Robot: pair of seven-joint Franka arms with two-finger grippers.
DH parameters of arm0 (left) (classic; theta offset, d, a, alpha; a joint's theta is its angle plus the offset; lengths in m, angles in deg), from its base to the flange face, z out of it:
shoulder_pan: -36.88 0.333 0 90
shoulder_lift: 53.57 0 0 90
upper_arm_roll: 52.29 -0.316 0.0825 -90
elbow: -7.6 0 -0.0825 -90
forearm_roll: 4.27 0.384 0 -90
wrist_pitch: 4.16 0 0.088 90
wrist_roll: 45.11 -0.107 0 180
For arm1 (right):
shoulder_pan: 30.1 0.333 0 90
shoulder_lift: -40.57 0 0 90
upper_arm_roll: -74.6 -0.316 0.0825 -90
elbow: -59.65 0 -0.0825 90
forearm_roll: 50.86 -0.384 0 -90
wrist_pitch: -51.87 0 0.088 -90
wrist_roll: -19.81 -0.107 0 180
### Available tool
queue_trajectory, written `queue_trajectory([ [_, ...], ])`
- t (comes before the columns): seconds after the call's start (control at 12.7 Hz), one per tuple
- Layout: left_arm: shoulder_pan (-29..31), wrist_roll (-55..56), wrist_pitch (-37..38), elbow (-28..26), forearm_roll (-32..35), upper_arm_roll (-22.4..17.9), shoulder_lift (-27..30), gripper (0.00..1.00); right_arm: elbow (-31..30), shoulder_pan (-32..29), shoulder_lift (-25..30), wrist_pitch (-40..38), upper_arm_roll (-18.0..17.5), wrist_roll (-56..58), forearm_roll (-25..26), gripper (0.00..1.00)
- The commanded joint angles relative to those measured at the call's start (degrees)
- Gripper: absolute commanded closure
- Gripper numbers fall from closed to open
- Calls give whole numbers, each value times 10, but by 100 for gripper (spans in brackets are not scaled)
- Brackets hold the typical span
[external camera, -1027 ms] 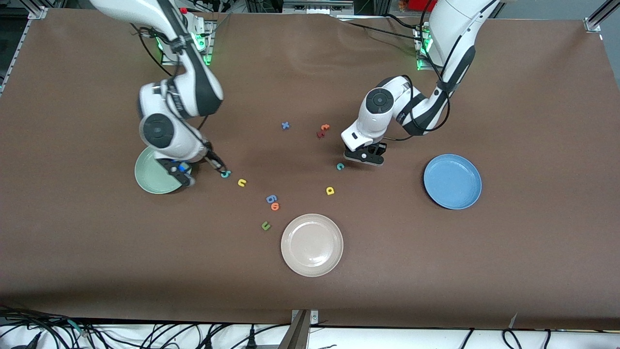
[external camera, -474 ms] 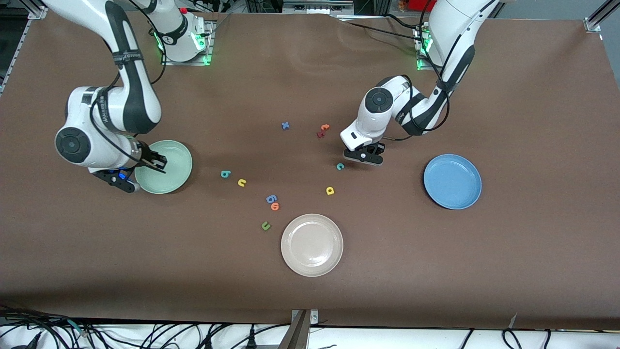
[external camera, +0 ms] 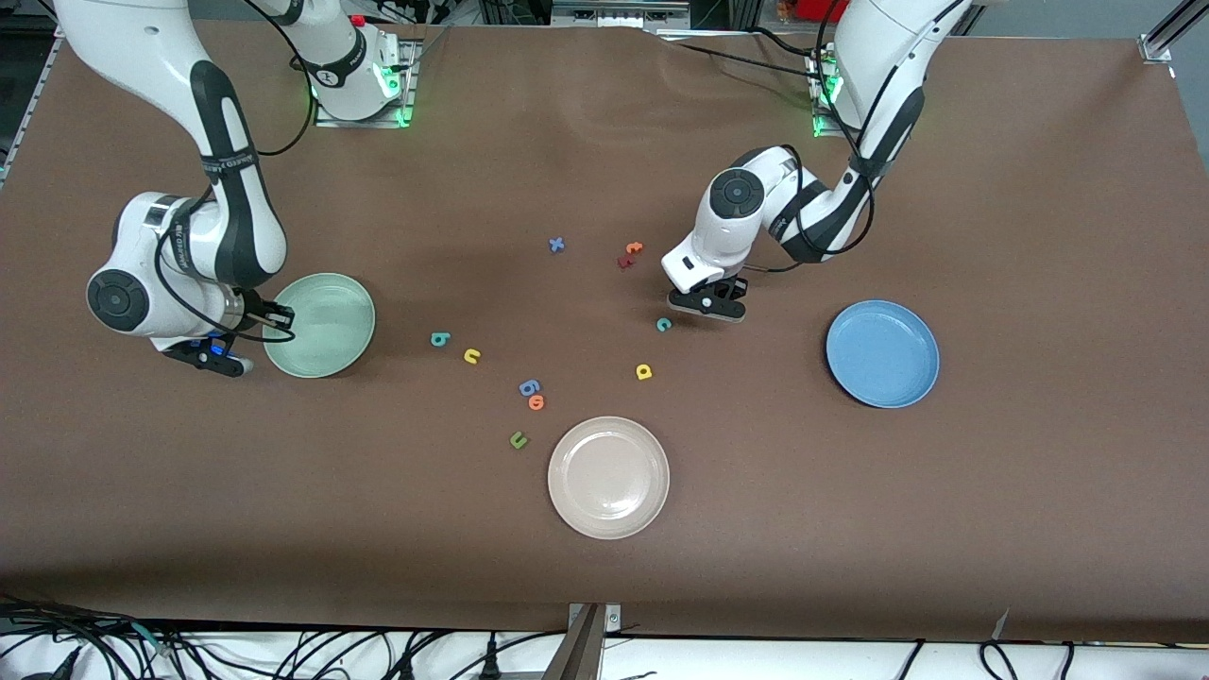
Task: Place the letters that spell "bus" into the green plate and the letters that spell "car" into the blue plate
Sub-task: 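Place the yellow 2 on the green plate with the right gripper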
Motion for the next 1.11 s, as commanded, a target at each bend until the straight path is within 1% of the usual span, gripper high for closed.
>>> queue_trajectory([
  [0.0,-5,16,5,4,17,-4,-11,80,-9,1,-9,20,-4,14,-9,100],
  [0.16,-4,16,6,4,17,-4,-10,83,-10,1,-15,26,-5,15,-20,100],
  [0.24,-4,17,7,4,16,-5,-10,87,-10,1,-20,26,-6,15,-33,76],
  [0.32,-4,17,7,4,16,-5,-10,88,-10,1,-24,26,-6,15,-37,55],
  [0.4,-4,17,7,4,16,-5,-10,88,-9,1,-24,26,-6,15,-39,28],
  [0.47,-3,17,7,4,15,-5,-10,89,-6,1,-22,24,-6,13,-42,7],
  [0.55,0,15,7,5,15,-5,-10,91,-2,2,-16,16,-6,10,-46,2],
  [0.71,3,13,16,6,15,-5,-5,93,16,8,8,-27,-8,-15,-48,1],
  [0.87,3,8,78,44,11,-5,-5,94,48,27,23,-70,-14,-83,-49,1],
  [0.95,4,6,122,73,9,-4,-5,94,52,36,31,-72,-20,-118,-50,1],
  [1.03,7,0,165,100,7,-4,-6,95,56,43,34,-67,-41,-157,-62,1],
])
